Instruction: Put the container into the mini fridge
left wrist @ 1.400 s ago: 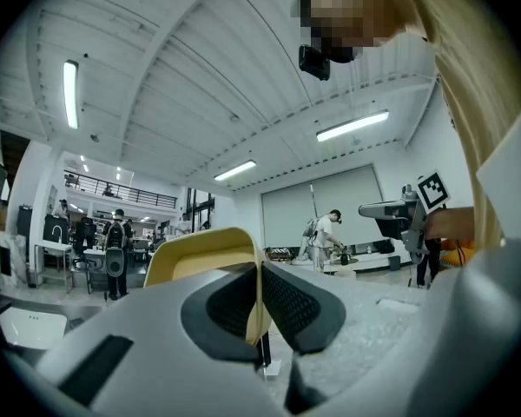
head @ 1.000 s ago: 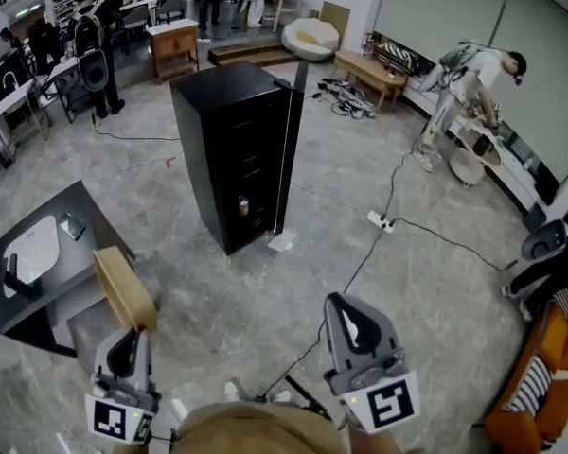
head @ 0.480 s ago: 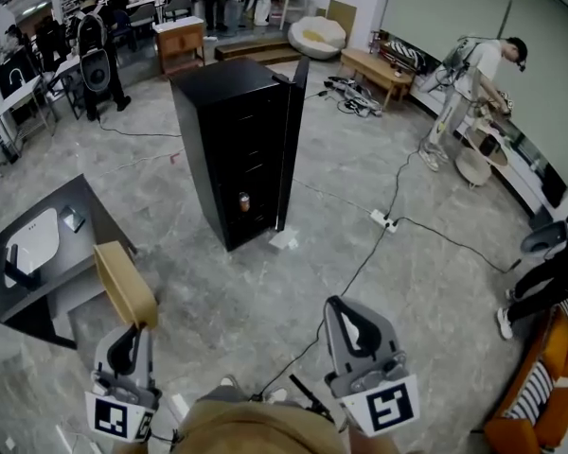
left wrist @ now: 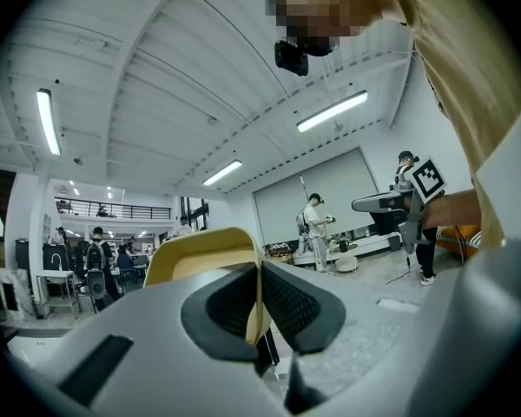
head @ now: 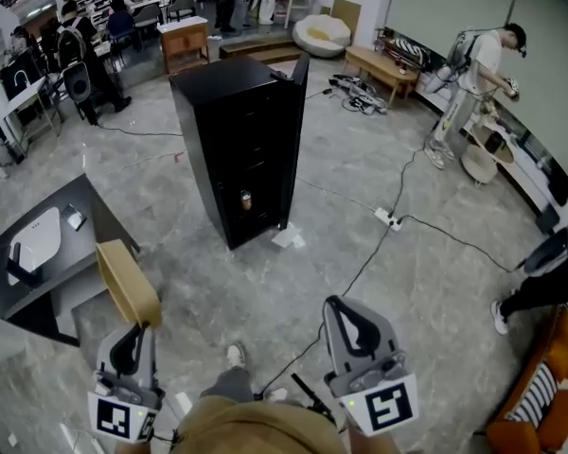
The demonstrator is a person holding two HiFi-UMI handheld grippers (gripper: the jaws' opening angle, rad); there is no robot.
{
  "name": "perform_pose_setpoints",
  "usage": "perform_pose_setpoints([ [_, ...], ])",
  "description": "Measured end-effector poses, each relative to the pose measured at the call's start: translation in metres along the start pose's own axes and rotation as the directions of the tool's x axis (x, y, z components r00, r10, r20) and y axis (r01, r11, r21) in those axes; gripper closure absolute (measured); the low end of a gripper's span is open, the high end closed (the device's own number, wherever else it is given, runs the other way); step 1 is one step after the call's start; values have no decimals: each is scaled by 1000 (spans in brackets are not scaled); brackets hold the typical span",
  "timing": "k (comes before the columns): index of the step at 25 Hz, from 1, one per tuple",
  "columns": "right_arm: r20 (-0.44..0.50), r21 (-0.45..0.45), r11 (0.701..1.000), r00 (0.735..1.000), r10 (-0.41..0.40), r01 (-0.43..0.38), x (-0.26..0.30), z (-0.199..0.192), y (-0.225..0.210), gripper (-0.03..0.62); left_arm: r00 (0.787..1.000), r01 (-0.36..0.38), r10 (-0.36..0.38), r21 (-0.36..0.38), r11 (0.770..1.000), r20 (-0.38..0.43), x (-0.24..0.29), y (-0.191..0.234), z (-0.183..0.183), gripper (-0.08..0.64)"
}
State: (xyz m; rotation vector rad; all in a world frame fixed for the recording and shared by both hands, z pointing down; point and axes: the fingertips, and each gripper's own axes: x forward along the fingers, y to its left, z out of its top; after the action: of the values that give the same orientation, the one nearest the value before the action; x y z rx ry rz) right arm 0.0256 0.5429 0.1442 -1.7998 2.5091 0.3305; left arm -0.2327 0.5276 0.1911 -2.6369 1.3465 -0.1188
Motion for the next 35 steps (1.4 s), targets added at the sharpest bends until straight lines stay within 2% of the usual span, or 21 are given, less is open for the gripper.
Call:
perform_pose_setpoints([
  [5,-38,1,1000,999,-4,4,12,-19,-11,589,1000,9,-9,-13,1000,2,25,5,-11,540],
  [11,-55,-15,999,998,-36,35,55,-33,-41,589,1000,23,-23,-56,998,14,83,27,-27,540],
  [18,-58,0,997,995,-77,77,133,-55,-75,589,1000,4,-2,-116,993,17,158,84,-48,540],
  [23,-64,1,997,995,-72,72,200,-67,-92,589,1000,9,-6,-131,991,23,219,117,-58,540],
  [35,-85,-4,997,994,-72,72,325,-86,-105,589,999,21,-16,-171,985,29,307,201,-82,540],
])
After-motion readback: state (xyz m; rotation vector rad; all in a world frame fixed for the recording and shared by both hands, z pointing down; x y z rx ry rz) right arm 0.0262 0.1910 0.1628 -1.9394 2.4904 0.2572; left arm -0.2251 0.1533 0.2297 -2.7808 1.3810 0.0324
